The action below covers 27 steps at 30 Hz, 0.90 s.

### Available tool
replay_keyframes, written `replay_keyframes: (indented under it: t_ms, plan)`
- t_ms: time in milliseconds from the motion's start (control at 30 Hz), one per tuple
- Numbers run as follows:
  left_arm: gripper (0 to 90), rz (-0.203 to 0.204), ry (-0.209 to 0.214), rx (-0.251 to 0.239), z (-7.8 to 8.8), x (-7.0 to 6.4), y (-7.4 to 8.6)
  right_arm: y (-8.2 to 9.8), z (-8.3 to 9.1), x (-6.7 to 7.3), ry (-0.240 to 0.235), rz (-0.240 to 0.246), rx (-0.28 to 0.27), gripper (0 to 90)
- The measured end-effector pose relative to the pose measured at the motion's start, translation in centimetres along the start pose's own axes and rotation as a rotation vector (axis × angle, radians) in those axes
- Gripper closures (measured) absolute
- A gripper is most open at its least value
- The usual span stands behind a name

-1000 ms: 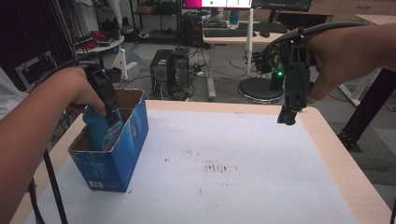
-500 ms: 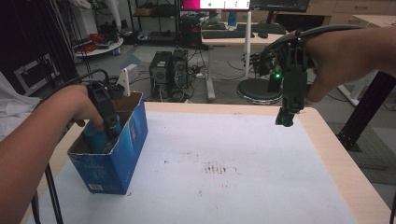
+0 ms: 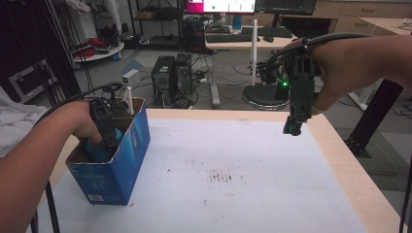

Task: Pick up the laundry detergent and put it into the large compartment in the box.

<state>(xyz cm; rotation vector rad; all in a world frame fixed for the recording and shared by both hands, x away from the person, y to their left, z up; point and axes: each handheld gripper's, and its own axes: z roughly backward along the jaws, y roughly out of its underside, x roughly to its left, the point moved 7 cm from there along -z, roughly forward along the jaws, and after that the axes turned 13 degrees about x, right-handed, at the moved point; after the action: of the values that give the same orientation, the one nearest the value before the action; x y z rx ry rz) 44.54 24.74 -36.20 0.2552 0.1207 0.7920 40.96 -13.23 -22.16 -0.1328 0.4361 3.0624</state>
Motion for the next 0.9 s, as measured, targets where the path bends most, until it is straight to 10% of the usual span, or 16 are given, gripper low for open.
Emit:
replay_keyframes:
  t_ms: [900]
  plan:
    - [29.9,0.012,-0.021,-0.015,0.9,-0.1,0.2,0.4,0.3,0.3,0.009,-0.01,-0.008,1.6]
